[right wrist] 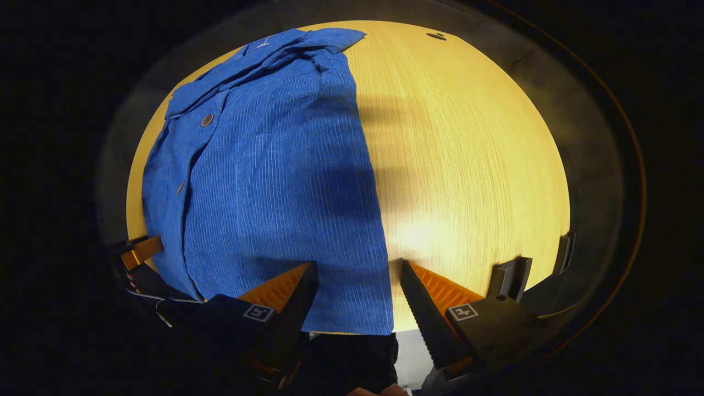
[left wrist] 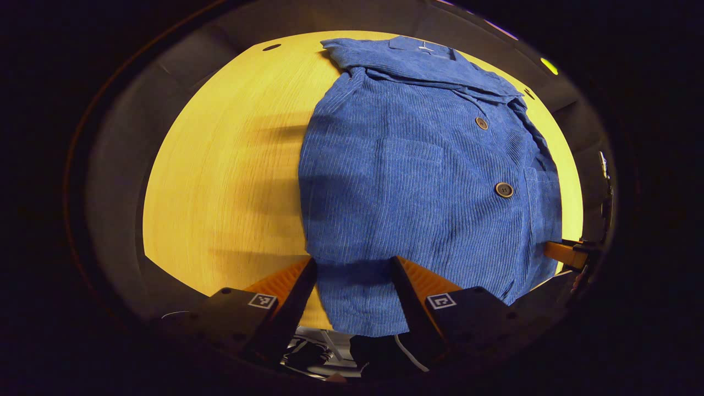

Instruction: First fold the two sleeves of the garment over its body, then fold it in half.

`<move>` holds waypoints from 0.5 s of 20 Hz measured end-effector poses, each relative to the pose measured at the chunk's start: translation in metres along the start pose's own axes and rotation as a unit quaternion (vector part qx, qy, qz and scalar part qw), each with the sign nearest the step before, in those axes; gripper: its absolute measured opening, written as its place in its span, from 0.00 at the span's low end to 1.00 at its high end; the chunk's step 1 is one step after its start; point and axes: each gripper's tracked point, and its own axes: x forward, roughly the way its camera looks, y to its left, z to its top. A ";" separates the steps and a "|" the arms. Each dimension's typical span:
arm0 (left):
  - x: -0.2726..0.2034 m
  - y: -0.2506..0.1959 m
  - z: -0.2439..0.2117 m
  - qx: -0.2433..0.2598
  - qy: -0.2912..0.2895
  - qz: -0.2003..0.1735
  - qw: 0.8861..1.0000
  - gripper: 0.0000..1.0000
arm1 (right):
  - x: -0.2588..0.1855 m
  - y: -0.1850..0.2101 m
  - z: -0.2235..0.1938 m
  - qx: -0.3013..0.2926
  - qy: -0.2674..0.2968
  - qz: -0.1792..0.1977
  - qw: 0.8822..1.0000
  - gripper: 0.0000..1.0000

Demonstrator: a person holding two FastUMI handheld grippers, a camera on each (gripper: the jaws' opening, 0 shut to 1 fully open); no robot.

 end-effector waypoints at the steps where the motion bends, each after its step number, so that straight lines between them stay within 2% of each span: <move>1: 0.001 0.000 0.001 -0.002 0.001 0.000 1.000 0.77 | 0.000 0.000 0.000 -0.001 0.000 0.000 1.000 0.98; 2: 0.000 0.000 0.000 -0.002 0.002 -0.005 1.000 0.71 | 0.001 0.002 -0.001 -0.005 0.001 0.000 1.000 0.85; 3: 0.001 -0.001 0.002 -0.006 0.002 -0.008 1.000 0.69 | 0.001 0.002 -0.001 -0.008 0.002 0.000 1.000 0.97; 4: -0.001 -0.001 0.002 -0.007 0.005 -0.016 1.000 0.56 | 0.000 0.005 0.000 -0.006 0.003 0.003 1.000 0.96; 6: -0.001 -0.006 0.001 -0.014 0.016 -0.041 0.999 0.32 | -0.001 0.011 -0.002 -0.011 0.008 0.009 1.000 0.68; 7: -0.002 -0.005 0.001 -0.014 0.019 -0.050 0.998 0.22 | -0.001 0.016 -0.003 -0.007 0.007 0.014 1.000 0.80; 8: -0.004 -0.008 0.001 -0.012 0.020 -0.072 0.997 0.22 | -0.001 0.021 -0.003 -0.005 0.006 0.021 1.000 0.35; 9: -0.003 -0.010 0.002 -0.027 0.015 -0.089 0.996 0.23 | -0.001 0.023 -0.004 -0.005 0.007 0.022 1.000 0.27; 10: -0.001 -0.011 0.004 -0.038 0.012 -0.113 0.993 0.01 | 0.000 0.023 -0.003 -0.007 0.008 0.024 1.000 0.13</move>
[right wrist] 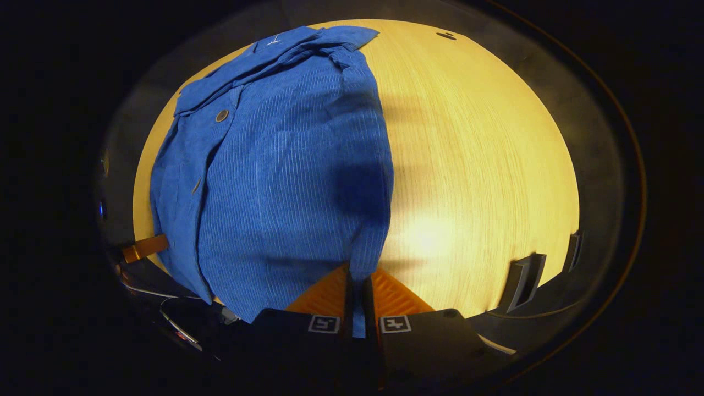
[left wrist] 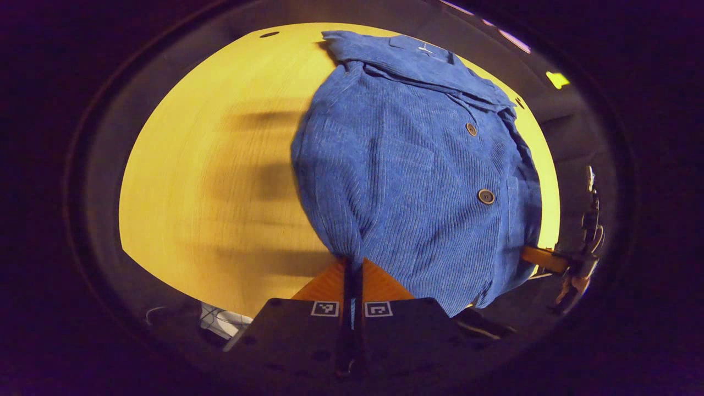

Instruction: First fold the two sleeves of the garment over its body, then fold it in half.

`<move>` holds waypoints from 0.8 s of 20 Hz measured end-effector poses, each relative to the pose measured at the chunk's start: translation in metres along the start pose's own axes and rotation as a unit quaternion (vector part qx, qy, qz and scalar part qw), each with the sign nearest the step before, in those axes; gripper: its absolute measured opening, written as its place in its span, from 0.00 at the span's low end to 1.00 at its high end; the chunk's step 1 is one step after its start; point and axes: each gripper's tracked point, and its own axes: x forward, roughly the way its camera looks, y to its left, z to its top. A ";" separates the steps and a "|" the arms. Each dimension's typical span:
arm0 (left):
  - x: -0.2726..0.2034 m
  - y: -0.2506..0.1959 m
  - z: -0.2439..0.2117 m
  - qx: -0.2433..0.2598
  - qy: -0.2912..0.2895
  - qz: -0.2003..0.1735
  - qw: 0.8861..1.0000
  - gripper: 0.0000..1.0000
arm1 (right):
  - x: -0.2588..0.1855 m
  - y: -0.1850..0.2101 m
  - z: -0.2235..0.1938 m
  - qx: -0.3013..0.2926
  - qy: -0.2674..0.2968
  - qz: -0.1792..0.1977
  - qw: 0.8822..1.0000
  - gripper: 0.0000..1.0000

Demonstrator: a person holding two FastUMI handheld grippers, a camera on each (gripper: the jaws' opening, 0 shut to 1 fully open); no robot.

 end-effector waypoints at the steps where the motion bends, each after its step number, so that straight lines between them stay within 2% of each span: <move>1: -0.001 -0.002 -0.004 0.000 0.004 -0.020 1.000 0.01 | -0.001 0.001 -0.001 0.002 0.004 0.006 1.000 0.13; 3: -0.003 0.003 -0.004 0.007 0.006 -0.021 1.000 0.01 | -0.001 0.002 -0.001 0.028 0.006 0.024 0.999 0.12; 4: -0.004 0.006 -0.005 0.027 0.001 -0.011 1.000 0.01 | -0.002 0.002 -0.001 0.036 0.009 0.032 0.999 0.02; 6: -0.010 0.005 -0.003 0.068 -0.005 0.004 0.998 0.01 | -0.002 0.005 -0.001 0.047 0.008 0.043 0.998 0.02; 9: -0.020 -0.011 0.002 0.101 -0.023 -0.017 0.994 0.01 | -0.012 0.009 0.001 0.039 -0.003 0.049 0.998 0.02; 16: -0.050 -0.014 0.012 0.081 -0.060 -0.026 0.995 0.01 | -0.043 0.023 0.011 0.036 -0.035 0.065 0.997 0.02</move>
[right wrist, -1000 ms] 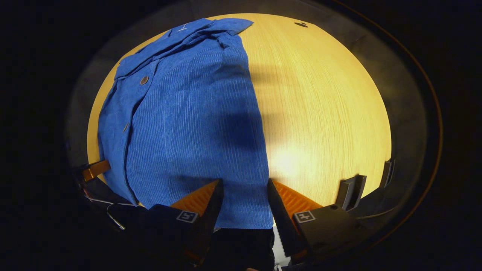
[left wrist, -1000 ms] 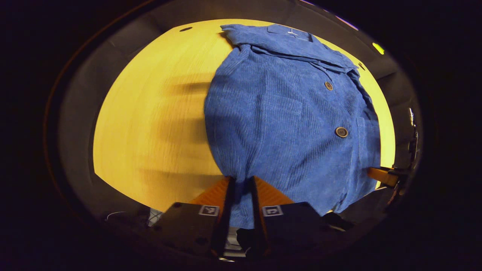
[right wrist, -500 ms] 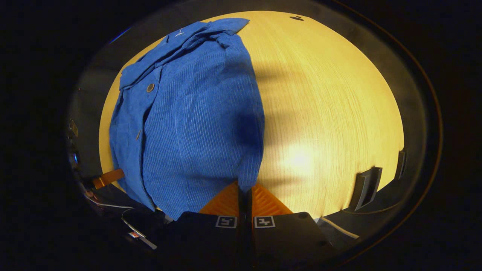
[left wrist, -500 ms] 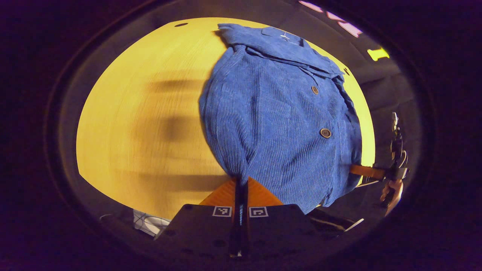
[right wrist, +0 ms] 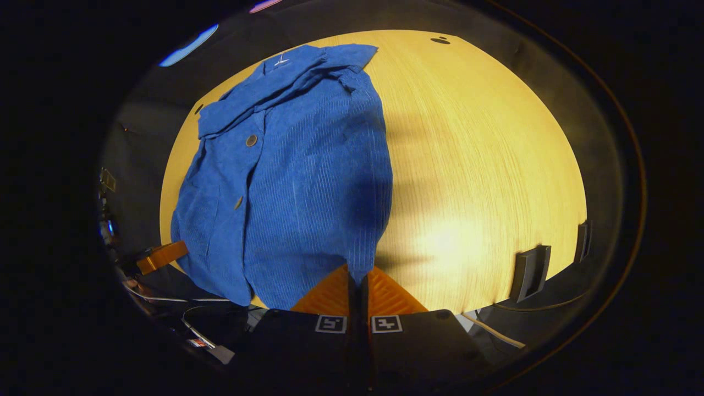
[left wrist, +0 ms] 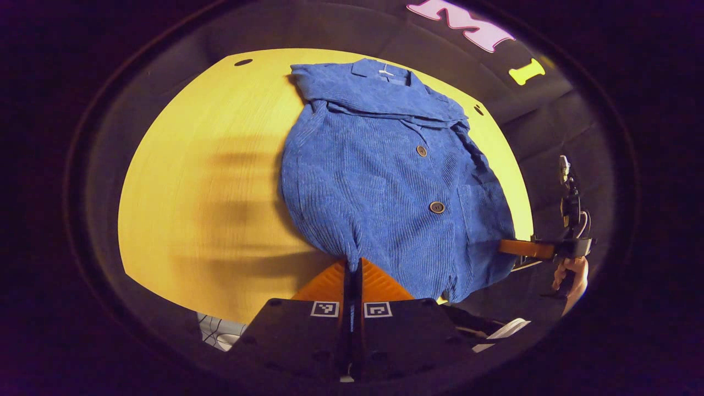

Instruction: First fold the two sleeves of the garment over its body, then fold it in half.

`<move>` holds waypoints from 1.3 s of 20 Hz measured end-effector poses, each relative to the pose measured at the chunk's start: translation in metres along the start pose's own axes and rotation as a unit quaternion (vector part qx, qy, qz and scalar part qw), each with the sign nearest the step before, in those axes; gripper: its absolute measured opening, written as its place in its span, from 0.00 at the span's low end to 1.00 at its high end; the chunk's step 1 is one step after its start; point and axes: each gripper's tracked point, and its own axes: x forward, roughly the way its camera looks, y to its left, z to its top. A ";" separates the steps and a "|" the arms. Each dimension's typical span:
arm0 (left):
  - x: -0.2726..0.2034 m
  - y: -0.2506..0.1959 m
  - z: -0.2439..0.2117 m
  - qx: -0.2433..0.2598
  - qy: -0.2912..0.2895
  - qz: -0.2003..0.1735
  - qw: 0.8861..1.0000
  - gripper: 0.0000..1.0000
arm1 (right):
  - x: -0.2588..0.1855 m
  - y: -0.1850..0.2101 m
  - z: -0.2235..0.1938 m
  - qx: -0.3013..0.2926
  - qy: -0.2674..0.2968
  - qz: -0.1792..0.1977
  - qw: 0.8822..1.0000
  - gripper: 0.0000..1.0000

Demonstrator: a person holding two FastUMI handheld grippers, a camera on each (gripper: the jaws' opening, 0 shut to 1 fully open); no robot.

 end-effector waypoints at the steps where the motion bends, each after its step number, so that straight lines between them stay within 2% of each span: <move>1: -0.005 0.000 0.002 -0.002 -0.005 0.000 1.000 0.00 | -0.004 0.003 0.003 -0.002 -0.005 0.002 1.000 0.02; 5: -0.019 -0.003 0.014 0.003 -0.019 -0.001 1.000 0.00 | -0.020 0.011 0.013 -0.021 -0.020 0.002 1.000 0.02; 15: -0.046 -0.009 0.047 0.041 -0.047 -0.002 0.998 0.00 | -0.064 0.048 0.070 -0.077 -0.079 -0.009 0.994 0.02; 22: -0.071 -0.005 0.070 0.034 -0.066 -0.012 0.997 0.00 | -0.087 0.076 0.103 -0.094 -0.110 -0.007 0.989 0.02; 26: -0.079 0.003 0.091 0.038 -0.069 -0.007 0.997 0.00 | -0.099 0.079 0.133 -0.095 -0.124 -0.012 0.988 0.02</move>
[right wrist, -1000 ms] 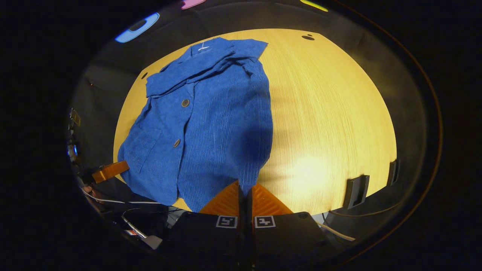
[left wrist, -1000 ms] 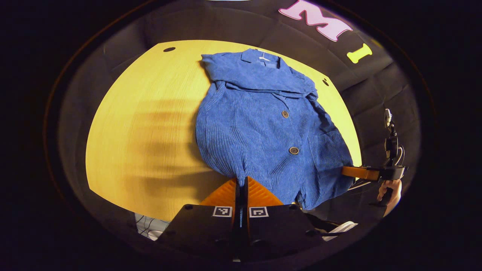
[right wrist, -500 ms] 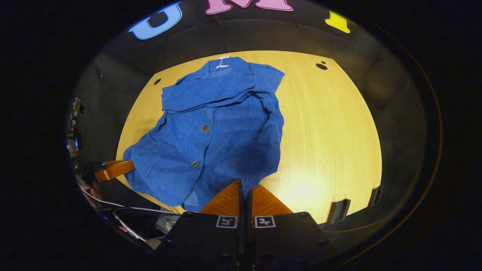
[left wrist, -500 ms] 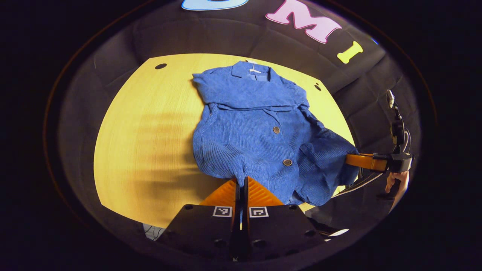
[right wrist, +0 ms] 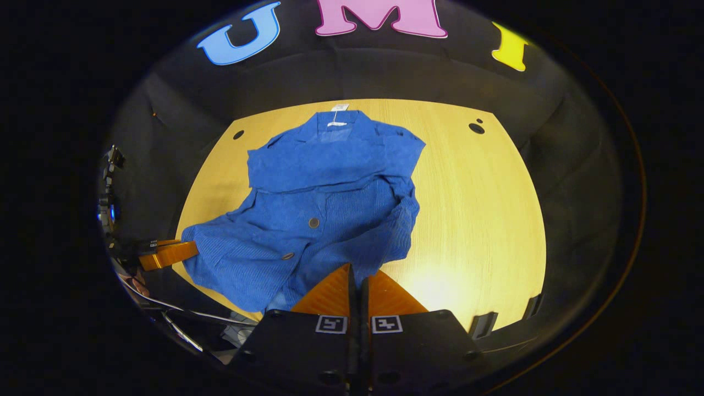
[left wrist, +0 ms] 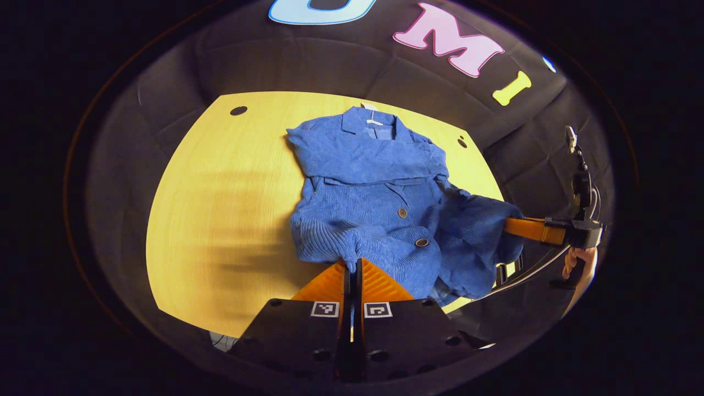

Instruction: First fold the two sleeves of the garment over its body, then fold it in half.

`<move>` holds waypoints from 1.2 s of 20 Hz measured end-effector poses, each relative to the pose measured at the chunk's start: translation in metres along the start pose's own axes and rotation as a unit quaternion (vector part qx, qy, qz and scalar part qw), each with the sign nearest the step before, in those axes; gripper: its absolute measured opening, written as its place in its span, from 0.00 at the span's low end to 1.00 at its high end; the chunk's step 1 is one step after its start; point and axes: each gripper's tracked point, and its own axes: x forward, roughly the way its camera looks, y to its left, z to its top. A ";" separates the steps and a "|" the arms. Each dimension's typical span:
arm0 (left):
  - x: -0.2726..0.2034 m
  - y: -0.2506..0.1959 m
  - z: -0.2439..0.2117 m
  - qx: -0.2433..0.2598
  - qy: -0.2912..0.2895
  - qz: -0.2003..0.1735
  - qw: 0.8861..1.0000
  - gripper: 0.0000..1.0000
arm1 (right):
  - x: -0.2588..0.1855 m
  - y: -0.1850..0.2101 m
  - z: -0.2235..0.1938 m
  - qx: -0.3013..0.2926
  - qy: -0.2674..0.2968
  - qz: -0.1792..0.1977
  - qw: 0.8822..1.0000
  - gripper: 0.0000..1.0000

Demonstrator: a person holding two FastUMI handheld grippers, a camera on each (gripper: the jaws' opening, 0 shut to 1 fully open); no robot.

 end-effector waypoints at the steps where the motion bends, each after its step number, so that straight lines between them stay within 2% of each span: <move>1: 0.000 0.002 0.007 -0.001 0.002 0.002 1.000 0.00 | 0.000 -0.003 0.009 0.001 -0.002 -0.003 1.000 0.02; 6: 0.010 0.012 0.047 -0.017 -0.005 0.017 1.000 0.00 | 0.012 -0.015 0.057 -0.014 -0.006 -0.009 1.000 0.02; 10: 0.019 0.013 0.085 -0.031 -0.005 0.033 0.999 0.00 | 0.036 -0.023 0.104 -0.021 -0.007 0.005 1.000 0.02; 12: 0.028 0.015 0.107 -0.038 -0.008 0.047 0.998 0.00 | 0.054 -0.027 0.126 -0.016 -0.004 0.020 1.000 0.02; 16: 0.052 0.002 0.150 -0.098 -0.010 0.032 0.995 0.00 | 0.097 -0.043 0.168 -0.021 -0.004 0.044 0.999 0.02; 19: 0.073 0.005 0.172 -0.096 0.003 0.065 0.993 0.01 | 0.132 -0.048 0.186 -0.007 0.018 0.073 0.997 0.00; 21: 0.086 -0.001 0.187 -0.098 0.015 0.063 0.993 0.00 | 0.154 -0.055 0.195 0.004 0.030 0.080 0.996 0.02; 24: 0.105 0.003 0.201 -0.137 0.031 0.047 0.989 0.00 | 0.177 -0.057 0.204 0.030 0.045 0.100 0.993 0.01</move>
